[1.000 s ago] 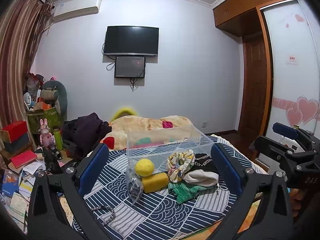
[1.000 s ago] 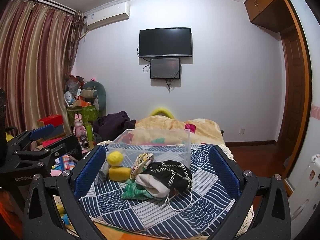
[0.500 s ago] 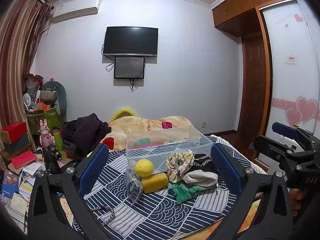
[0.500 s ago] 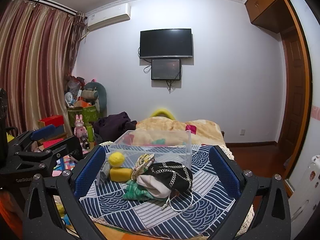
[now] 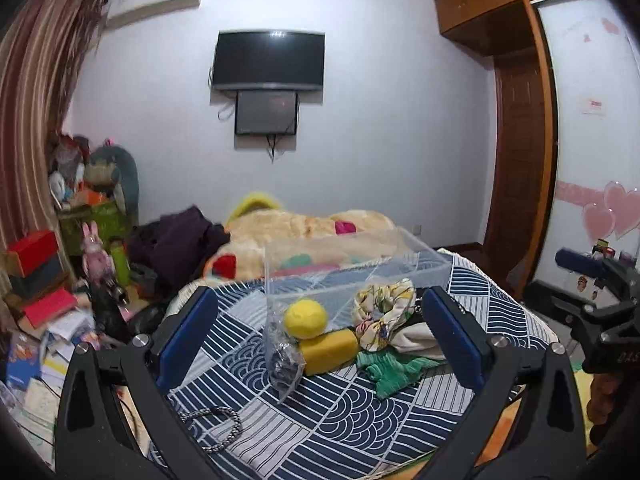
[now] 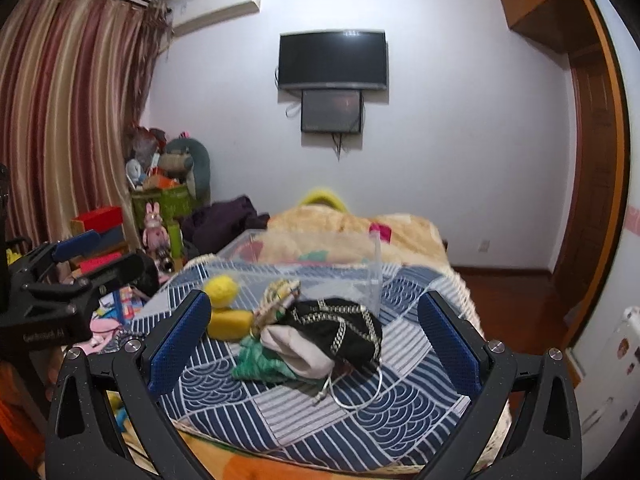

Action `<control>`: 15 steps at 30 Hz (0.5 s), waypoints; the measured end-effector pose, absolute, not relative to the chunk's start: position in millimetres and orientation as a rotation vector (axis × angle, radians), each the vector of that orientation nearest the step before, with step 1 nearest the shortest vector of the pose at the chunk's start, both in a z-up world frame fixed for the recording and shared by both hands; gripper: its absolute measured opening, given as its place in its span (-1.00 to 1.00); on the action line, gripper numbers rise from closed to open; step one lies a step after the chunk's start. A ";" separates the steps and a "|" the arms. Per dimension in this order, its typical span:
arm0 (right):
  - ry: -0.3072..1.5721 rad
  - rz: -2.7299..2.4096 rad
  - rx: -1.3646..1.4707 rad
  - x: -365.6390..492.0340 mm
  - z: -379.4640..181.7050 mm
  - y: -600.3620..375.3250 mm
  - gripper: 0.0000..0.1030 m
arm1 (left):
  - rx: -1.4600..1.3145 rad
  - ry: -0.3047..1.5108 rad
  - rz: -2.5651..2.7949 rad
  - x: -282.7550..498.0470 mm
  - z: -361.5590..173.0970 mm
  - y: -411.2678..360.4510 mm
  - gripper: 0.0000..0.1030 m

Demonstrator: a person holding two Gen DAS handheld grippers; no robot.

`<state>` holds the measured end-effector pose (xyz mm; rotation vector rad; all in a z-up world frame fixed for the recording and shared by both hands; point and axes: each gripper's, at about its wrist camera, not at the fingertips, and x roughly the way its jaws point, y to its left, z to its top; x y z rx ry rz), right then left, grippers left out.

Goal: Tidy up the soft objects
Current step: 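Grasp the yellow felt ball with the left gripper while the right gripper grasps the floral scrunchie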

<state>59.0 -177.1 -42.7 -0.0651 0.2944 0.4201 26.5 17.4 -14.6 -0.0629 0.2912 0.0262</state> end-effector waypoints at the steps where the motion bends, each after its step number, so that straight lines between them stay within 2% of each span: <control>1: 0.314 0.422 -0.059 64.7 -45.4 -177.9 1.00 | -0.077 0.302 0.018 31.6 -16.1 20.0 0.95; 4: 0.358 0.421 -0.049 77.7 -53.0 -180.9 0.98 | -0.109 0.340 -0.002 50.9 -21.3 28.4 0.65; 8: 0.432 0.433 -0.017 101.6 -61.2 -185.2 0.67 | -0.124 0.397 -0.012 79.5 -31.7 34.8 0.48; 11: 0.478 0.466 0.027 118.7 -65.0 -185.7 0.59 | -0.124 0.441 -0.019 98.7 -40.0 33.1 0.37; 15: 0.514 0.521 0.047 138.1 -63.8 -173.0 0.27 | -0.129 0.498 -0.024 122.6 -53.4 34.5 0.23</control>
